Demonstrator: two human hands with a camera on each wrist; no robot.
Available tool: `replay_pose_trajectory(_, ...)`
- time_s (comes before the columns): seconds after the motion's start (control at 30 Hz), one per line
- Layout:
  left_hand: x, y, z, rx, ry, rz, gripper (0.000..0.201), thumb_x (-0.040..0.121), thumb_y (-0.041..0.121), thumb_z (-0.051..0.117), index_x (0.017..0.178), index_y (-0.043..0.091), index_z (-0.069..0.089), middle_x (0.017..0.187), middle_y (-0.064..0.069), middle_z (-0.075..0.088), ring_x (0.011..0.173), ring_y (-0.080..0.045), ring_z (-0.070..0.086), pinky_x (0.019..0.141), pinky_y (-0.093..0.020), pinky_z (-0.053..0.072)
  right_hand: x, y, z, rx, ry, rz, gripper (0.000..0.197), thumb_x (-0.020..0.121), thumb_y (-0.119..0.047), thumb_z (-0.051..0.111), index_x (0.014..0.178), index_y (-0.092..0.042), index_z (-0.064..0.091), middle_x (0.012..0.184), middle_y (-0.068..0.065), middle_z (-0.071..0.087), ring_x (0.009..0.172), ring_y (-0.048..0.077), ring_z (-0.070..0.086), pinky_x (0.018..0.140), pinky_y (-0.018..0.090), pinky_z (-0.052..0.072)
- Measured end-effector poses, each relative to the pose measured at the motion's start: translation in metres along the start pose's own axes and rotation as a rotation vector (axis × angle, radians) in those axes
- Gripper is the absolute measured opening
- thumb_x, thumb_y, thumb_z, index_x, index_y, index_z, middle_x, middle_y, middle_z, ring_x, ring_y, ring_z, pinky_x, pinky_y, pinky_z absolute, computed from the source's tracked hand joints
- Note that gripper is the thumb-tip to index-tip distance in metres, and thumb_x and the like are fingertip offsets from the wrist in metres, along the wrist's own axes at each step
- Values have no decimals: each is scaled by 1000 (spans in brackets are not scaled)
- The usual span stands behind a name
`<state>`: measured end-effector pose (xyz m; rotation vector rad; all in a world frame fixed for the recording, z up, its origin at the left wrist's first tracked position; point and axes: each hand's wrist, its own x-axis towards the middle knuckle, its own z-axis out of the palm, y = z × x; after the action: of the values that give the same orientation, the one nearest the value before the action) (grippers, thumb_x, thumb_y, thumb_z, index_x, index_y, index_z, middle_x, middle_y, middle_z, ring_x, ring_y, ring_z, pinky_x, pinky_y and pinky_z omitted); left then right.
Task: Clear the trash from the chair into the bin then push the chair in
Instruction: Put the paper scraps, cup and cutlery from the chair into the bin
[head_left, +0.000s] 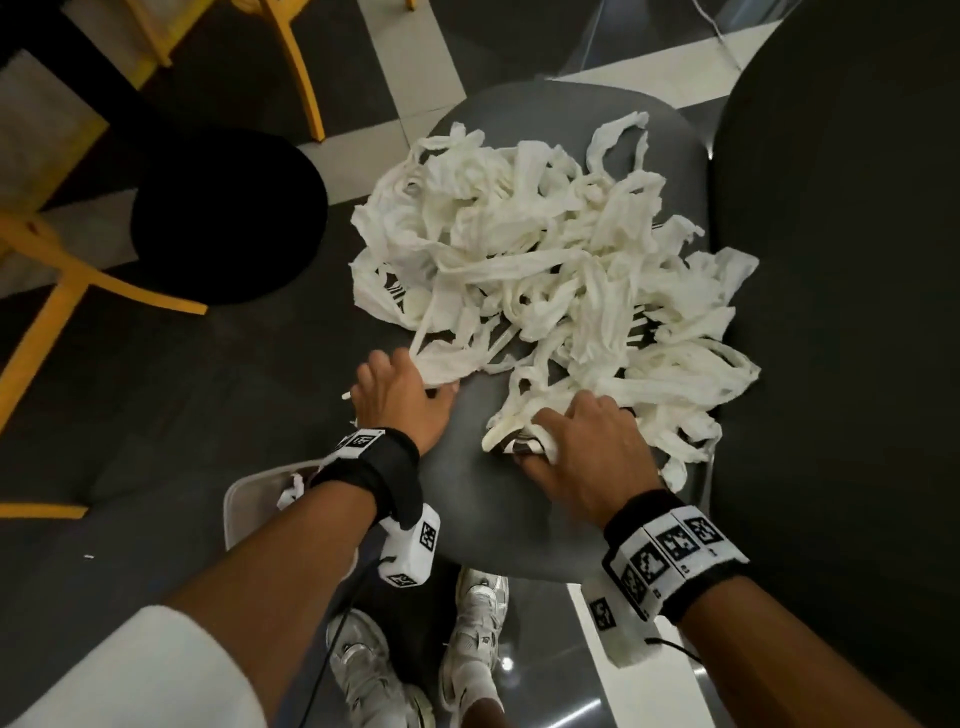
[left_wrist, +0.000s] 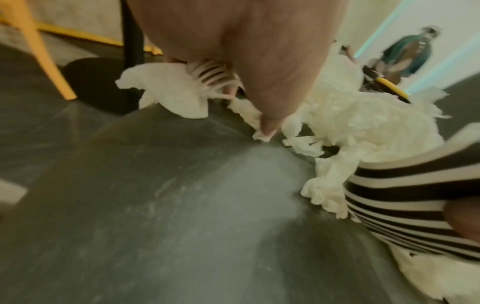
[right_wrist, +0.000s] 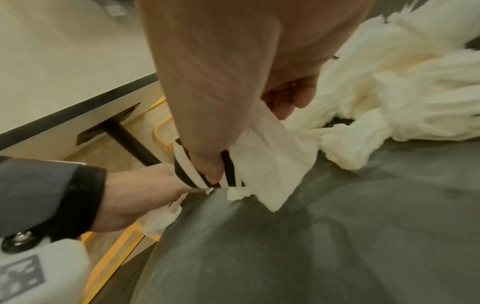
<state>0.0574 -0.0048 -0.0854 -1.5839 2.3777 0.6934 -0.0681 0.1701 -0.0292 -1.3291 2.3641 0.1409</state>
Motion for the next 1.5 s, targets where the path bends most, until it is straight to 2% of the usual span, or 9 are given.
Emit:
replay_pose_trajectory(0.27,-31,-43,-4,-555,-89,156,24,82,16,37,78,7,58,92,-6,52,91,-27,52,88,-42,45,29,-39,-17,41,-75,-359,42,83,-60,47,111,-37,69,150,3,40,133,30,39,100,49,42)
replay_pose_trajectory(0.37,-38,-64,-16,-828,-105,35,22,84,19,44,61,18,45,71,3,49,70,-21,50,70,-47,44,34,-65,-17,273,-230,-431,34,88,-46,52,112,-27,68,128,-2,65,115,20,61,91,30,48)
replay_pose_trajectory(0.53,-44,-119,-36,-1179,-147,-267,18,77,37,63,74,19,62,83,-21,64,82,-32,63,81,-60,54,27,-140,-12,572,-188,-307,16,91,-31,63,91,-15,68,88,2,73,81,19,67,66,18,38)
replay_pose_trajectory(0.63,-48,-166,-43,-1161,-40,-375,24,73,44,68,79,21,70,80,-8,68,80,-31,65,78,-32,56,27,-196,12,875,-181,-159,19,90,-34,64,100,-20,71,94,-4,77,88,10,71,82,30,56)
replay_pose_trajectory(0.8,-61,-260,-20,-1117,0,-500,21,87,26,56,75,23,73,87,-11,74,91,-36,70,84,-49,57,40,-284,69,1228,-184,47,11,89,-25,67,98,-26,74,99,-3,78,97,10,73,93,42,57)
replay_pose_trajectory(1.03,-65,-354,69,-962,-79,-587,27,92,38,52,97,18,69,104,-14,74,100,-33,70,89,-46,56,64,-334,196,1193,-191,218,31,78,-21,81,101,-19,60,104,3,71,86,10,68,78,14,55)
replay_pose_trajectory(1.17,-61,-363,97,-861,-175,-510,32,97,13,51,128,14,59,117,0,67,108,-20,63,83,-28,48,77,-325,256,1065,-315,218,21,80,-35,74,97,-27,66,103,0,72,100,20,70,87,34,56)
replay_pose_trajectory(1.33,-54,-371,125,-859,-316,-394,65,93,16,60,152,25,33,146,3,49,131,-19,50,105,-30,43,83,-313,285,688,-642,78,55,92,-39,61,139,-14,47,133,0,57,123,20,54,106,33,40)
replay_pose_trajectory(1.5,-42,-378,137,-676,-5,-317,51,88,-3,48,134,18,53,140,-4,41,119,-26,54,102,-31,48,106,-304,287,704,-329,121,32,94,-32,49,123,-23,57,110,10,72,100,29,70,91,46,56)
